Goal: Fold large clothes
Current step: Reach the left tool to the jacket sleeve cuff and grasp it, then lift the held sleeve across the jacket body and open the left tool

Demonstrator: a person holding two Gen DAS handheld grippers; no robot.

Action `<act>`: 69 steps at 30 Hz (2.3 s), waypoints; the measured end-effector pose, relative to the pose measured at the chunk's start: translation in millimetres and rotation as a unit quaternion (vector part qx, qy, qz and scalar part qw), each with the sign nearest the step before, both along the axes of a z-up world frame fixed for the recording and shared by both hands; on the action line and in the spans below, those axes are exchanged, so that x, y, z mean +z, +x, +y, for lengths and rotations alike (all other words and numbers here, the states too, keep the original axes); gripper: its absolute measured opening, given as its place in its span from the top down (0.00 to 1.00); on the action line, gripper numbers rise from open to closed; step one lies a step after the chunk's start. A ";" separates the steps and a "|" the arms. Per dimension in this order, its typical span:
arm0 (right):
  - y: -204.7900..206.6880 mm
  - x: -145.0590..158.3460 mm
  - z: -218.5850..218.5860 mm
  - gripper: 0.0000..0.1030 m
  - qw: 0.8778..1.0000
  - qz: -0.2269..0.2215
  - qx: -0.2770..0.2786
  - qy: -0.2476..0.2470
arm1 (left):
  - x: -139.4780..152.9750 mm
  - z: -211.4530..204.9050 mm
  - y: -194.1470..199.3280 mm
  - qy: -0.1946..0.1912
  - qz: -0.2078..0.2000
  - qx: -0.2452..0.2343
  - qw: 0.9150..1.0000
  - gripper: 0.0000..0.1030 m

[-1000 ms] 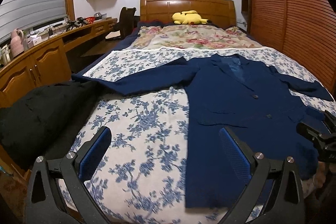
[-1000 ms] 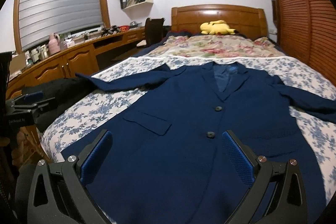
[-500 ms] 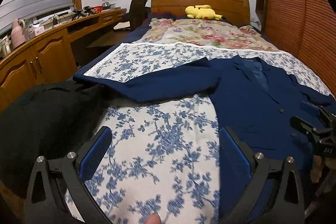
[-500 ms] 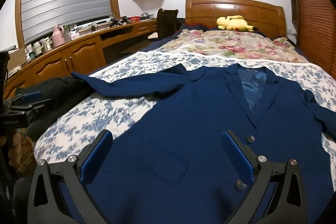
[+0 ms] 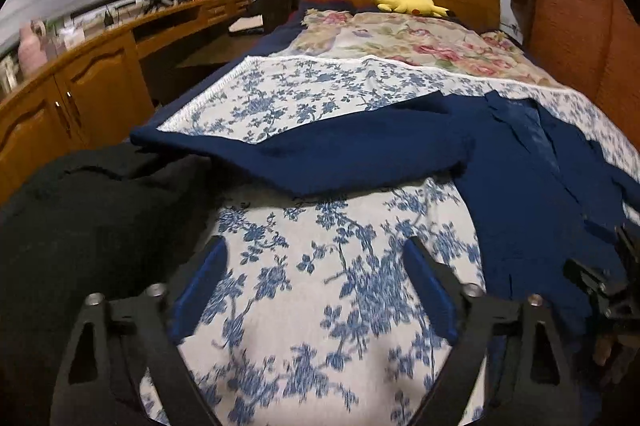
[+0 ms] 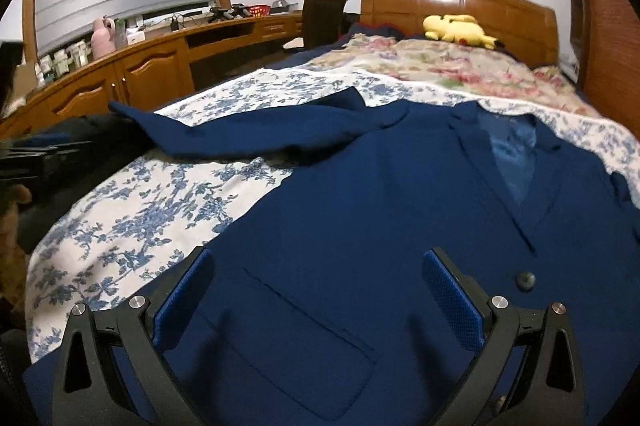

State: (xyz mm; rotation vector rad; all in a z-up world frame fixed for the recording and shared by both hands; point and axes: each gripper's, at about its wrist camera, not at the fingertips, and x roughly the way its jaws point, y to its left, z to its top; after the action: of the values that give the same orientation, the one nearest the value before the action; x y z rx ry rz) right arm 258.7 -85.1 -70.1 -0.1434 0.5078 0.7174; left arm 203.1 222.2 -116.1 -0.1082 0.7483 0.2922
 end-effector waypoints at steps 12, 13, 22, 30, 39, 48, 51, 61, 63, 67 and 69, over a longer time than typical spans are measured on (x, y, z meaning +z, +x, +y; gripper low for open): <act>17.6 4.8 11.4 0.00 1.000 0.026 0.000 0.004 | -27.9 45.9 70.4 -0.063 0.016 0.046 0.997 0.48; 17.6 4.7 12.2 0.00 1.000 0.026 0.001 0.005 | -30.4 47.9 74.8 -0.065 0.019 0.049 0.996 0.50; 18.6 2.8 16.7 0.00 1.000 0.026 0.003 0.003 | -58.6 63.6 97.0 -0.077 0.056 0.090 0.991 0.51; 18.4 0.7 15.5 0.00 1.000 0.028 0.002 0.007 | -55.4 66.6 98.7 -0.075 0.036 0.078 0.993 0.64; 18.4 -0.5 16.1 0.00 1.000 0.028 0.003 0.010 | -53.8 78.3 108.1 -0.066 0.041 0.095 0.992 0.94; 18.8 -0.8 15.5 0.00 1.000 0.028 0.002 0.014 | 3.0 39.4 112.6 -0.028 -0.006 0.047 0.999 0.99; 18.9 0.6 12.5 0.00 0.999 0.033 0.003 0.020 | 31.8 7.1 114.1 -0.016 -0.021 0.009 1.000 0.99; 10.9 21.3 -10.2 0.00 1.000 -0.006 -0.003 -0.006 | 82.3 -103.4 107.6 -0.010 -0.027 -0.125 0.992 0.98; 14.1 21.0 -16.1 0.00 1.000 -0.005 -0.010 -0.005 | 77.7 -112.2 106.0 -0.016 -0.015 -0.141 0.990 0.98; 23.0 17.2 -23.3 0.00 1.000 0.002 -0.029 0.002 | 63.7 -119.8 92.7 -0.028 -0.003 -0.160 0.987 0.75; 25.5 13.8 -20.7 0.00 1.000 0.007 -0.028 0.002 | 61.4 -122.1 83.9 -0.024 -0.003 -0.167 0.986 0.71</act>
State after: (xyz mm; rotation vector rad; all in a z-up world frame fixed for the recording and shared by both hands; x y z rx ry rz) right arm 284.2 -105.8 -56.3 -0.1193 0.5222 0.6649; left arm 286.9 100.1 -54.7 -0.0271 0.7533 -0.0452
